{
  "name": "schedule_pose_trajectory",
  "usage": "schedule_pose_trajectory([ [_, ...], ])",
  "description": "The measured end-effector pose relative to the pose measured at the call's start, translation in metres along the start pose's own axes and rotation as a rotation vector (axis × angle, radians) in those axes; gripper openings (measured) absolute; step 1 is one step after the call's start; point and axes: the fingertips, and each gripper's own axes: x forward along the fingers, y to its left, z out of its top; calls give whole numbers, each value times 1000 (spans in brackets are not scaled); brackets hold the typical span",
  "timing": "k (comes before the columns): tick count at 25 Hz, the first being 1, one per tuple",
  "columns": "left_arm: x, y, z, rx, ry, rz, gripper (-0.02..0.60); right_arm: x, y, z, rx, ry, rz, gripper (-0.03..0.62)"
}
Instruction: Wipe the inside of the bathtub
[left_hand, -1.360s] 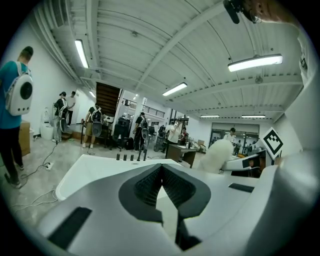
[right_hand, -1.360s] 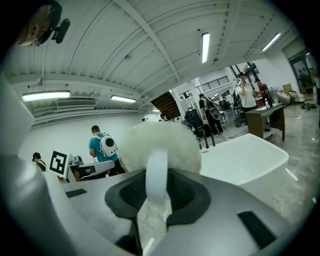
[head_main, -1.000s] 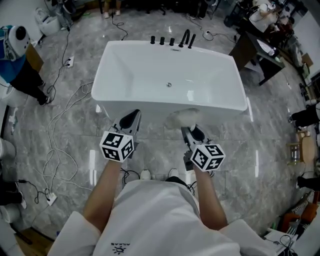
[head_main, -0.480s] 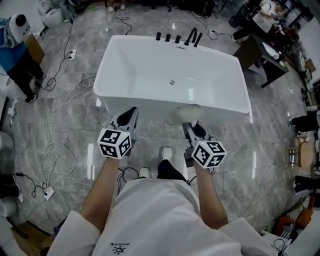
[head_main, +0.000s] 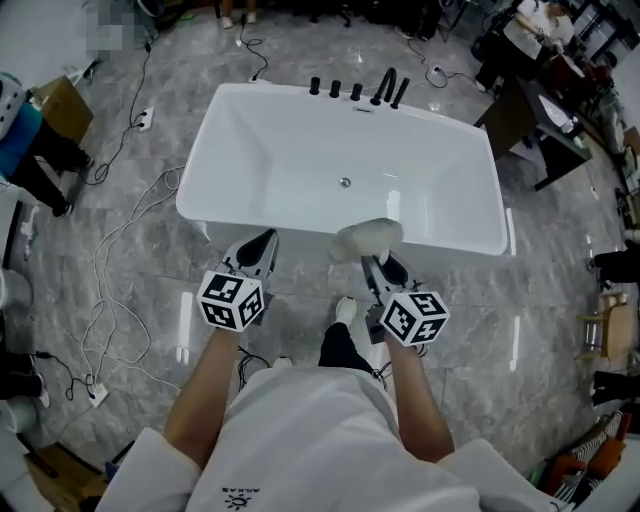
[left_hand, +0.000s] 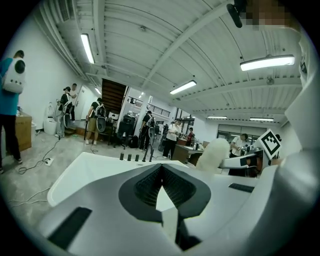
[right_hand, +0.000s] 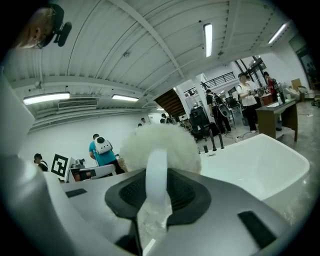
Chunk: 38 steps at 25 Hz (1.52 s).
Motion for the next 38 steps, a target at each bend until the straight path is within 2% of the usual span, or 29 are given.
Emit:
schedule_pose_trajectory([
  [6, 89, -20, 16, -12, 22, 18, 12, 24, -86, 38, -1, 31, 11, 101],
  [13, 165, -29, 30, -19, 39, 79, 12, 63, -150, 72, -8, 68, 78, 103],
  [18, 198, -32, 39, -11, 52, 107, 12, 81, -180, 80, 13, 90, 112, 101],
  [23, 219, -30, 34, 0, 92, 102, 12, 89, -208, 80, 48, 85, 87, 101],
  [30, 266, -49, 29, 26, 148, 15, 12, 79, -251, 82, 102, 62, -5, 103],
  [38, 329, -78, 31, 52, 189, -167, 12, 65, -289, 95, 127, 22, -154, 102],
])
